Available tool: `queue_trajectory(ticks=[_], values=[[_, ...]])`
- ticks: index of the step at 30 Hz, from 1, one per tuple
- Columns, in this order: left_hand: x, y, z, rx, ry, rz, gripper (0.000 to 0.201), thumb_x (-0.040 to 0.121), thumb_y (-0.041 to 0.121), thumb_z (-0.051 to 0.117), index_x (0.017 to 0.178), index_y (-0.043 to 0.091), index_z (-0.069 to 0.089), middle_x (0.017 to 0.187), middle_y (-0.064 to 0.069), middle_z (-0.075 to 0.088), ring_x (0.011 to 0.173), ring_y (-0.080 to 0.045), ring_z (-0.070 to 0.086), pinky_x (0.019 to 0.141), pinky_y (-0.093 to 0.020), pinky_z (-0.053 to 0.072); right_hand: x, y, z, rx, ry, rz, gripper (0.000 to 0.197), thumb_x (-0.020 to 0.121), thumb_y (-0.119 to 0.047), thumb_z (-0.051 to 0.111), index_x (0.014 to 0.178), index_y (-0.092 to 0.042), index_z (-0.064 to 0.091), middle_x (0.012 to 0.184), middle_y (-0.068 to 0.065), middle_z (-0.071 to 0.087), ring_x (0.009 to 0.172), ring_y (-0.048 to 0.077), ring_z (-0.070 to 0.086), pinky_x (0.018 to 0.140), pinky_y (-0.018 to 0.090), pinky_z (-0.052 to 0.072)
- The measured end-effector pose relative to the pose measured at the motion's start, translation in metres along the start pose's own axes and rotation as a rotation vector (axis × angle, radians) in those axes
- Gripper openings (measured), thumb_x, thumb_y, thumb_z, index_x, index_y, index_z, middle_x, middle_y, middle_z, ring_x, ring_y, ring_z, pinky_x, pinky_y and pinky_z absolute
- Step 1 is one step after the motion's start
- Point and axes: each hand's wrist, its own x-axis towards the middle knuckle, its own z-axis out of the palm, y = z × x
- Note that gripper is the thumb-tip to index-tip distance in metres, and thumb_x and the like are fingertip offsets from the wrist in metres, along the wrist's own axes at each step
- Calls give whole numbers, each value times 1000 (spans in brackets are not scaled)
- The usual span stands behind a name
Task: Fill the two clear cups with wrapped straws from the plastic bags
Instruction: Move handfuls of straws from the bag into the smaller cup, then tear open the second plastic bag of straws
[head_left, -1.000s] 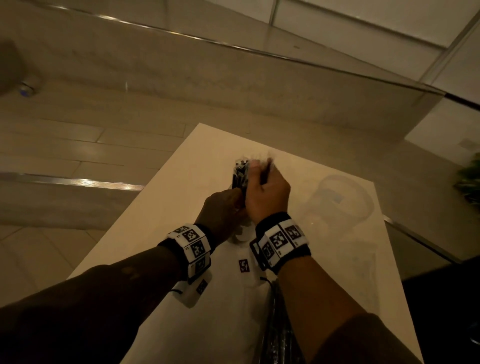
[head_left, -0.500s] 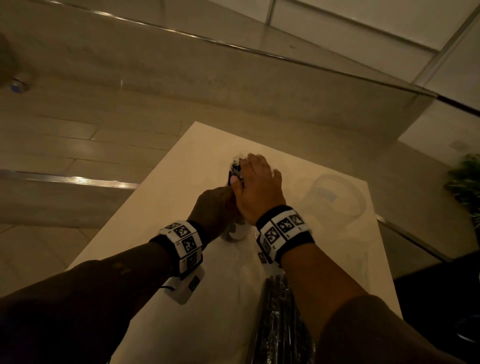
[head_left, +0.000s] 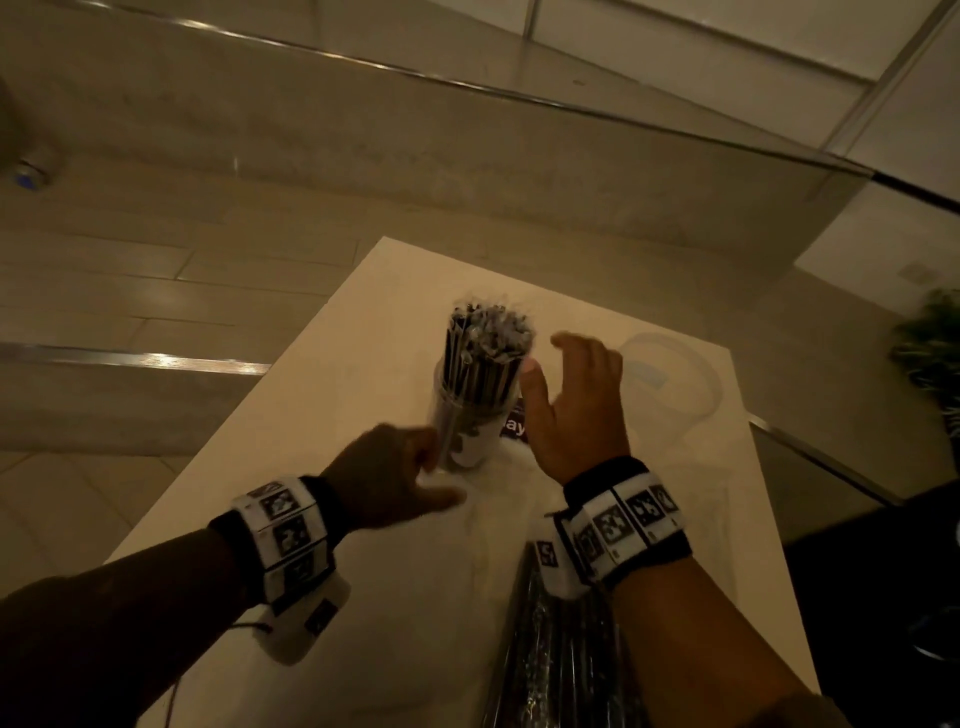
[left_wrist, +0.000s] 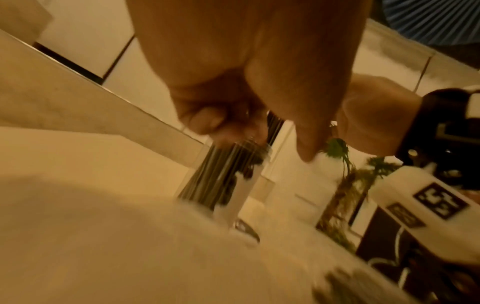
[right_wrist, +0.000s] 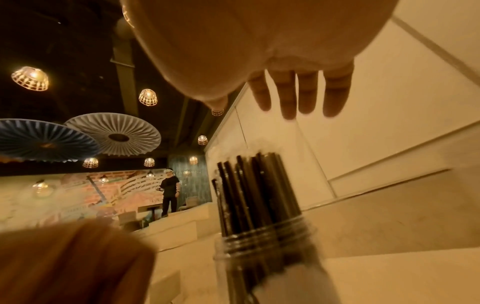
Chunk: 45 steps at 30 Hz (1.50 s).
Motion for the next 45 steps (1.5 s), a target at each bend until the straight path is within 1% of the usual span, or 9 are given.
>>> queue_trajectory(ticks=[3,9,15,20,24,29,34,39,45], values=[[-27,-14,26,156,-463,-205,59,61,78,60,96,32,48,95,8,54,86,-13,52,77,-32,50,-31,33,-6,-131,-307,162,35,94,-38,50,109,-7,56,106,14,58,105,34,52,84,41,47],[-37,-36,41,311,-592,-317,76,75,61,63,136,28,33,140,3,40,127,-18,42,107,-30,34,-79,99,-21,-375,-653,464,53,96,-48,43,135,-13,42,135,11,47,126,30,40,102,41,41],[-25,14,38,344,-342,-190,34,79,63,56,87,32,45,86,14,51,79,-6,51,64,-18,40,-104,132,-25,-375,-776,566,72,91,-62,42,144,-16,29,143,11,38,132,31,35,108,45,33],[32,84,73,-7,-117,-180,24,87,44,59,89,21,53,85,4,55,76,-11,53,62,-21,41,-105,138,-15,-344,-881,641,44,96,-47,44,124,-13,51,130,11,55,119,31,51,106,45,35],[73,126,99,-56,-48,-233,34,91,43,53,68,17,49,68,0,51,75,-21,52,65,-27,34,-109,138,-23,-238,-787,582,20,97,-24,45,106,-10,57,116,12,62,105,32,59,96,41,45],[99,138,103,-414,-38,-538,115,64,63,73,147,5,17,152,-10,27,136,-30,32,109,-42,35,-120,118,-60,111,-480,361,16,100,-20,43,85,-18,48,90,6,55,84,23,54,74,33,42],[91,151,95,-922,-76,-494,23,89,29,61,102,10,60,106,-11,66,100,-27,64,78,-39,50,-117,118,-98,290,-348,463,35,100,-30,46,72,-9,52,69,6,53,63,18,49,66,35,44],[69,181,75,-1154,-132,-254,25,93,17,53,114,4,58,122,-3,62,111,-21,60,87,-43,51,-83,131,-119,471,-363,1032,58,91,-58,47,72,-5,60,69,12,63,53,24,56,49,26,43],[50,184,35,-1633,-517,-206,44,62,43,62,77,6,46,83,-19,61,69,-31,61,64,-36,50,-80,121,-132,528,-380,695,31,99,-26,50,81,-3,58,60,8,58,51,15,54,57,29,43]])
